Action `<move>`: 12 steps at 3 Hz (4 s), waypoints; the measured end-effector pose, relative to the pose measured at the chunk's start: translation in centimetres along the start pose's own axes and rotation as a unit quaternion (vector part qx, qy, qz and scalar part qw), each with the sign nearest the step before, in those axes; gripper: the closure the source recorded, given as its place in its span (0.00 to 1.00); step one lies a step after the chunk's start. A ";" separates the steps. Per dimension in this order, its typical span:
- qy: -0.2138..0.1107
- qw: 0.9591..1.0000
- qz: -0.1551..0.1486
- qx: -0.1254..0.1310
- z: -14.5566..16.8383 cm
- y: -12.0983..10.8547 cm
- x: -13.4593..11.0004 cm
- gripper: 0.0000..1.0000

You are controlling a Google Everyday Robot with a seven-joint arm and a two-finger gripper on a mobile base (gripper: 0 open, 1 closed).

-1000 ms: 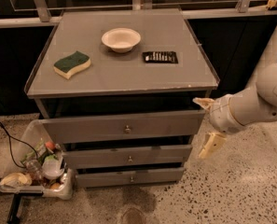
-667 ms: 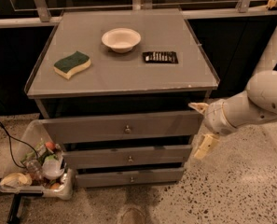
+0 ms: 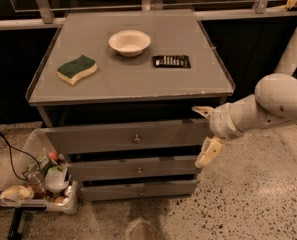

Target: Open top drawer

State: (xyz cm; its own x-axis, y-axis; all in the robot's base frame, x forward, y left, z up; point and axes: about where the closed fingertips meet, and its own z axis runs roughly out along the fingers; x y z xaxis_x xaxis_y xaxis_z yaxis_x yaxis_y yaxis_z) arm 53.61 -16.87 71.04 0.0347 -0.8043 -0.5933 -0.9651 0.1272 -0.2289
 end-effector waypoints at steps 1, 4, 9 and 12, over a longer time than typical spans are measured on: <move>-0.018 1.000 0.000 -0.003 2.3 -0.9 -0.1 0.00; 0.025 0.999 0.014 0.022 7.0 -6.1 2.7 0.00; 0.024 0.999 0.018 0.017 7.3 -6.1 2.7 0.65; 0.016 1.000 0.022 0.011 7.0 -3.7 2.7 1.00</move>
Offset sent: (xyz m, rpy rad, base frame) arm 0.0439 0.0145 -0.0467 0.0492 0.0083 -0.0345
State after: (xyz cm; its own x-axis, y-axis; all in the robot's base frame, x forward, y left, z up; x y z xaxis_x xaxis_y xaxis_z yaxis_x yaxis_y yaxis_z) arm 59.08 -15.49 64.88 -0.0171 -0.8153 -0.5788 -0.9598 0.1756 -0.2189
